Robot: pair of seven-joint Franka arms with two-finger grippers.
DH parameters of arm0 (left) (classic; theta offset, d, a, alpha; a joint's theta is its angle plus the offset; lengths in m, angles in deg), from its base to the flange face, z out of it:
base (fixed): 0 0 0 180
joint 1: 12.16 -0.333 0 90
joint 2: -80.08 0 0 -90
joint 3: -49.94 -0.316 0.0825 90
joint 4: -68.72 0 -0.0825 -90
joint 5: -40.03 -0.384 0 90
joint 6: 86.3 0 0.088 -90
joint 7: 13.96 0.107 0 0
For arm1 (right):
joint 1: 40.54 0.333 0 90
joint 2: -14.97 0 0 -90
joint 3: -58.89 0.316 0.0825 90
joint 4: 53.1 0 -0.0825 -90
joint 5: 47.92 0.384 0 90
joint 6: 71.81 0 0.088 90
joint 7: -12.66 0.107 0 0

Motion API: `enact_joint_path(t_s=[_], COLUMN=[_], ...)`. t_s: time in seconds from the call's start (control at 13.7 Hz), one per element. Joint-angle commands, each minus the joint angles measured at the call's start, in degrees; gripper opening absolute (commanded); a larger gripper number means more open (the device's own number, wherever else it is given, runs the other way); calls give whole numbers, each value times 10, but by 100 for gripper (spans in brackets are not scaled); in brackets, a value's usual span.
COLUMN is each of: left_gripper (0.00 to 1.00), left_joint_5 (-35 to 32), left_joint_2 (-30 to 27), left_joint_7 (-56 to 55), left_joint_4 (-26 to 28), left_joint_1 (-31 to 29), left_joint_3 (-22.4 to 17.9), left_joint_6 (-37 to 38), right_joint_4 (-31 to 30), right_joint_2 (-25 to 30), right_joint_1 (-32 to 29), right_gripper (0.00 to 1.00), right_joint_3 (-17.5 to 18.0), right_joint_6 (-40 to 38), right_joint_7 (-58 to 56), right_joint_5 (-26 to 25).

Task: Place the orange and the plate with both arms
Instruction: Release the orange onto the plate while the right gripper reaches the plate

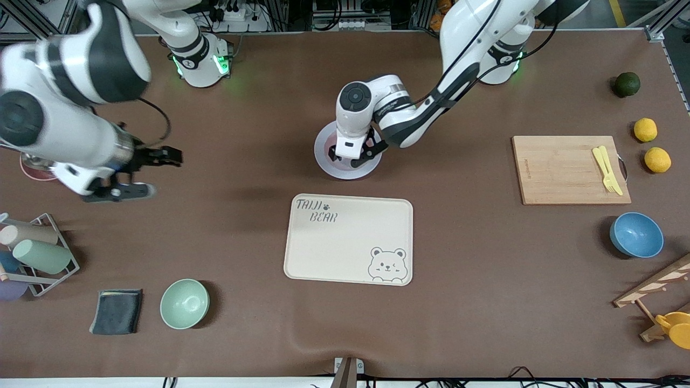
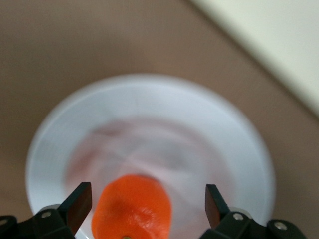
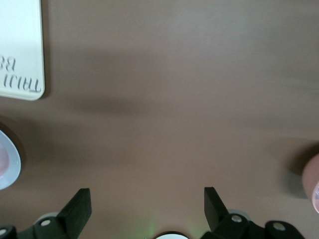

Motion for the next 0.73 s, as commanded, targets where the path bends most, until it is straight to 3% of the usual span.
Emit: enact_joint_path(t_s=[0.0,0.22,0.44,0.66], left_gripper=[100,100,100,100], left_joint_5=[-5,29,33,36], left_joint_2=[-125,-185,-183,-182], left_joint_7=[-6,94,248,399], left_joint_4=[17,-23,-109,-142], left_joint_1=[-40,-121,-207,-298], left_joint_3=[6,5,0,-1], left_joint_6=[70,100,197,200], right_joint_4=[14,23,36,31], right_joint_2=[-35,-59,-123,-163], right_joint_1=[3,15,37,43], right_gripper=[100,100,100,100], right_joint_3=[-7,-5,-6,-5], right_joint_6=[-1,3,38,29], right_joint_7=[-18,-13,-10,-10], right_joint_5=[33,86,188,239])
